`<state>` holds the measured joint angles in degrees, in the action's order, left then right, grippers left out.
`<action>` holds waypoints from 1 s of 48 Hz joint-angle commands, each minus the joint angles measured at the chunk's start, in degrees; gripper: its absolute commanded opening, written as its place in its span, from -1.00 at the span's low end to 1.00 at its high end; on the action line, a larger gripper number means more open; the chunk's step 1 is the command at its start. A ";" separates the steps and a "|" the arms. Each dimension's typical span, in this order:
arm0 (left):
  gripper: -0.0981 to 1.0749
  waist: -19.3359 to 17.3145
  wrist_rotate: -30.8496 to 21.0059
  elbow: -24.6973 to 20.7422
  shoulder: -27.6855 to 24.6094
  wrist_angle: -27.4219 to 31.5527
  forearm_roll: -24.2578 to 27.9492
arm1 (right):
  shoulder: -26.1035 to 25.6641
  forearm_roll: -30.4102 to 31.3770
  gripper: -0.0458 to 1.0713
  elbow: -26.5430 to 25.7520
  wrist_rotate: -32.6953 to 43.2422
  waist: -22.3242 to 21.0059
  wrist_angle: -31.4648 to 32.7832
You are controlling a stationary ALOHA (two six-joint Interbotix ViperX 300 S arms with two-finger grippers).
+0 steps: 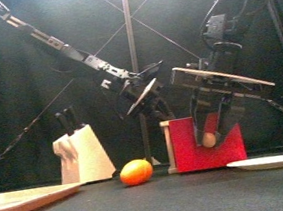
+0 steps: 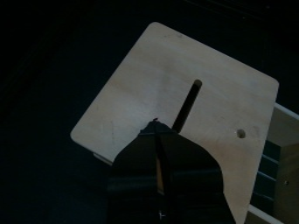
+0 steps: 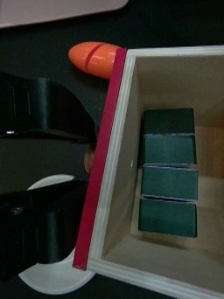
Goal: Open drawer
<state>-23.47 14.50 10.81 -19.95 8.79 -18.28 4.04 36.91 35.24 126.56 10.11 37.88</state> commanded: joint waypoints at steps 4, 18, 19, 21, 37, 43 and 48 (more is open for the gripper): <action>-0.39 -0.44 -0.09 1.32 -0.18 0.62 -0.09 | -1.23 -1.41 0.08 -0.88 0.00 2.99 -1.14; -0.39 -0.44 -0.09 1.32 -0.18 0.62 -0.09 | -1.23 -1.76 0.08 -1.23 0.00 3.52 -1.67; -0.39 -0.44 -0.09 1.41 -0.18 0.62 -0.09 | -1.23 -1.85 0.08 -1.14 0.00 3.52 -1.67; -0.39 -0.44 -0.09 1.32 -0.18 0.62 -0.09 | -1.23 -1.76 0.08 -1.14 0.00 3.52 -1.67; -0.39 -0.44 -0.09 1.32 -0.18 0.62 -0.09 | -1.23 0.00 0.09 -2.02 1.05 3.08 -1.05; -0.39 -0.26 -0.18 1.32 -0.18 0.70 -0.09 | -1.23 -0.44 0.09 -2.90 1.23 2.99 1.32; -0.39 -0.18 -0.18 1.32 -0.18 0.70 -0.09 | -1.23 -0.53 0.09 -3.16 1.05 2.99 2.90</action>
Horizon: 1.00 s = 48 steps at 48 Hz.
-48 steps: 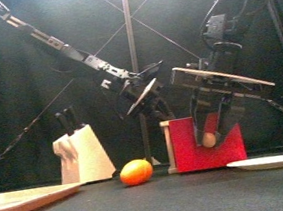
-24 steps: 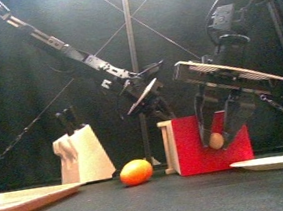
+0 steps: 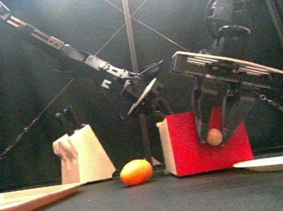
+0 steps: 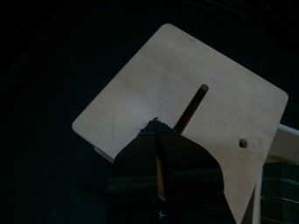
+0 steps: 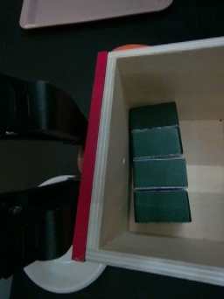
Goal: Open drawer
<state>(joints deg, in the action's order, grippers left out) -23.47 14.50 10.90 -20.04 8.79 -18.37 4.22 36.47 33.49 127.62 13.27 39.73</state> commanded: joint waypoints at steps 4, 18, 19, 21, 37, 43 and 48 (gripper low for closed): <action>-0.39 -0.26 -0.26 1.23 0.18 0.70 0.00 | -1.58 -0.44 0.10 -1.05 0.18 -0.18 2.29; -0.39 0.00 -0.09 3.87 4.75 -2.20 -0.35 | -1.67 2.11 0.21 -1.41 0.35 -0.53 5.71; -0.39 0.09 -0.09 4.22 5.19 -2.81 -0.35 | -1.76 2.46 0.25 -1.49 0.44 -0.53 5.80; -0.39 0.35 0.00 5.19 6.24 -4.22 -0.35 | -1.67 3.16 0.34 -1.67 0.35 -0.53 5.80; -0.39 3.25 0.00 11.16 13.27 -11.69 -0.18 | -1.67 2.90 0.95 -2.81 0.09 -0.53 5.80; -0.39 3.96 0.09 12.22 14.77 -11.95 -0.18 | -2.55 2.11 0.95 -2.99 -0.62 -0.09 5.71; -0.39 4.22 0.09 12.66 15.38 -12.22 -0.18 | -3.87 1.23 0.95 -2.64 -0.97 -0.09 5.80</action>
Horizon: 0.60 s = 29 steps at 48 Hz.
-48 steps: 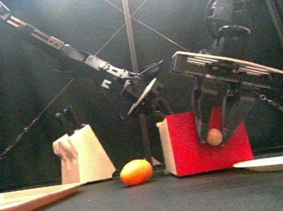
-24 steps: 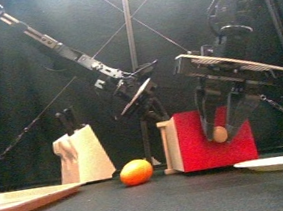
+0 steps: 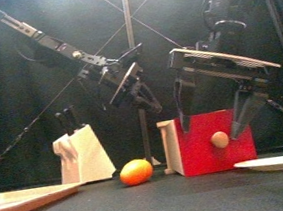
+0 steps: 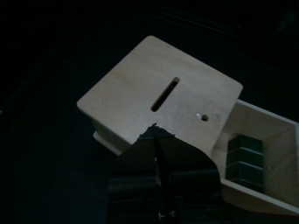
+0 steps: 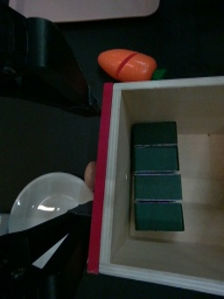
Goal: Open drawer
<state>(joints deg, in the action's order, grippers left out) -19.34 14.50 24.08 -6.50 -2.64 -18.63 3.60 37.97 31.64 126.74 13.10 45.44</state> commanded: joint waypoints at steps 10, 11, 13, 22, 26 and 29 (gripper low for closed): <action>-0.39 0.18 0.09 -0.35 1.85 -0.97 0.09 | -4.92 -0.09 0.94 -0.26 -0.18 0.18 0.09; -0.40 0.18 0.09 -0.35 1.76 -0.97 0.09 | -5.10 0.00 0.95 -0.26 -0.18 0.26 0.09; -0.39 0.18 0.09 -0.35 1.85 -0.97 0.09 | -5.45 0.09 0.94 -0.26 -0.18 0.26 0.09; -0.40 0.18 0.18 0.09 2.11 -0.97 0.18 | -7.65 1.49 0.94 0.18 -0.44 0.26 0.00; -0.40 0.18 0.18 0.26 2.37 -0.97 0.09 | -9.49 2.81 0.94 0.62 -0.44 0.70 -0.18; -0.40 0.26 0.18 0.53 2.72 -0.88 0.09 | -10.99 4.48 0.94 1.05 -0.44 0.88 -0.18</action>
<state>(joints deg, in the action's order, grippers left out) -19.16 14.50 25.14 -5.89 -3.08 -18.54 -3.69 40.43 32.87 126.47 13.71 45.35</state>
